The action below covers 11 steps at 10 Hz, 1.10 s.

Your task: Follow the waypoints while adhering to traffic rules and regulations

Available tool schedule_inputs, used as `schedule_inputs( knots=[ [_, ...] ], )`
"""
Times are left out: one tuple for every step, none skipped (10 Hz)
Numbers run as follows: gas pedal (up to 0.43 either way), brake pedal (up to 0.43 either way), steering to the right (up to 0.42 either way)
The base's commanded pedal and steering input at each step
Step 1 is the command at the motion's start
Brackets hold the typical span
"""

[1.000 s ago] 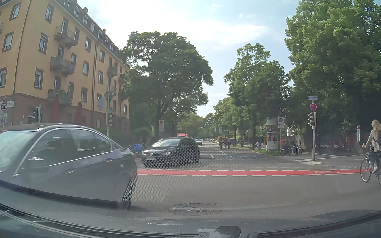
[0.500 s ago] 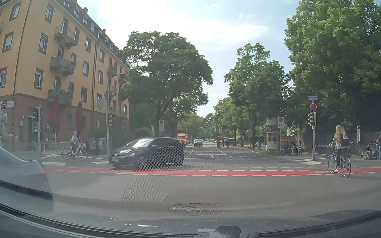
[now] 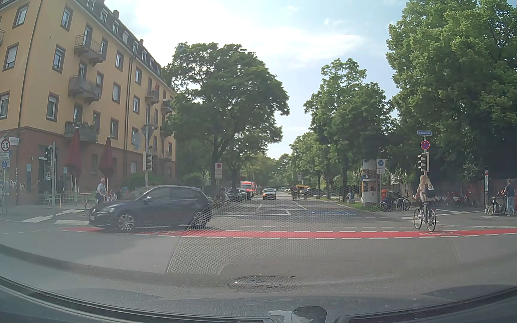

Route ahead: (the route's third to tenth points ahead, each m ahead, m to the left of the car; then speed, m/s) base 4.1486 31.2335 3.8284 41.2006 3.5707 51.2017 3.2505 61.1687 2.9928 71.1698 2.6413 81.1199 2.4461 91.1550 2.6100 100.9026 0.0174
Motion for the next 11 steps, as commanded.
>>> schedule_inputs(
  knots=[
    [0.0,0.03,-0.026],
    [0.0,0.018,-0.026],
    [0.0,0.018,-0.026],
    [0.0,0.012,-0.026],
    [0.0,0.012,-0.026],
    [0.0,0.012,-0.026],
    [0.0,0.012,-0.026],
    [0.0,0.012,-0.026],
    [0.0,0.018,-0.026],
    [0.0,0.024,-0.026],
    [0.0,0.03,-0.026]
  ],
)
